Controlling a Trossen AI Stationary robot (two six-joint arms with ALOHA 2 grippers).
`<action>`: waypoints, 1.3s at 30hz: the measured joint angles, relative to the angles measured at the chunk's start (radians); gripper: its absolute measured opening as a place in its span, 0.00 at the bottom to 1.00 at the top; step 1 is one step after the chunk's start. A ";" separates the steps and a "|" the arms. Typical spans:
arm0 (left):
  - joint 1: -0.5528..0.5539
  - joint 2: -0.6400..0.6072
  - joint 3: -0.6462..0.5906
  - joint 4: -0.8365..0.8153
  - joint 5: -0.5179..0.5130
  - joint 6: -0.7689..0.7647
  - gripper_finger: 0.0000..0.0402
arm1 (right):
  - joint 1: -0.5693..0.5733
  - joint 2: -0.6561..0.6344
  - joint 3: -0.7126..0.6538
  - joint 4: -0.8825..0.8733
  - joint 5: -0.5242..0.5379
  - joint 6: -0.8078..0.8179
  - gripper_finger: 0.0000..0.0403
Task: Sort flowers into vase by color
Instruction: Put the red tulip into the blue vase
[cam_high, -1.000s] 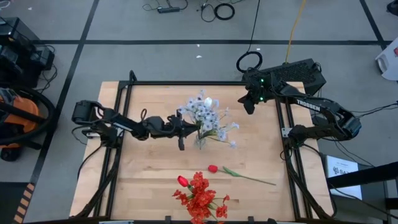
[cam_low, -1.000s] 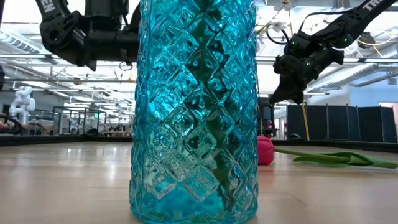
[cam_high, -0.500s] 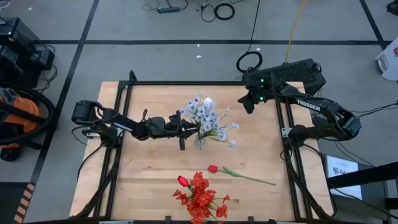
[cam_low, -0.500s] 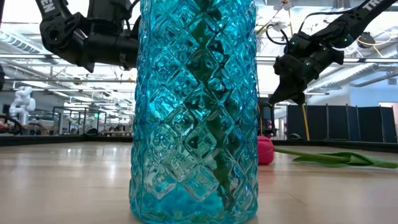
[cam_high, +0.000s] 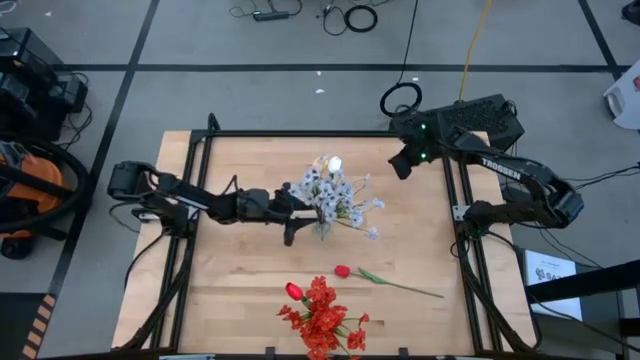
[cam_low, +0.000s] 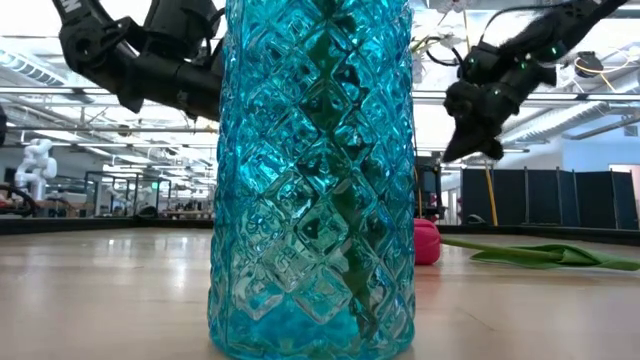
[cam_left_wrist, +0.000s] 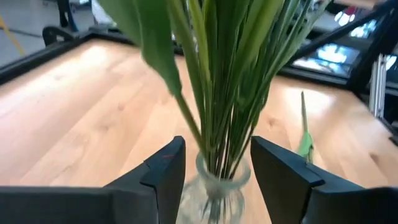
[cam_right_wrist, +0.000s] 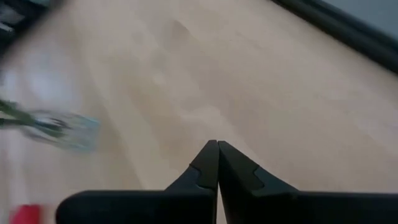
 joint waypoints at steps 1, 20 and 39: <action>0.000 -0.021 0.000 -0.032 0.000 0.000 0.46 | 0.000 -0.001 0.035 -0.074 0.047 -0.021 0.00; 0.000 -0.461 0.000 -0.697 -0.034 0.104 0.46 | 0.388 -0.068 0.235 -0.864 0.324 0.214 0.00; -0.048 -0.651 -0.198 -0.691 -0.033 -0.098 0.46 | 1.312 0.017 0.095 -0.336 0.557 0.939 0.00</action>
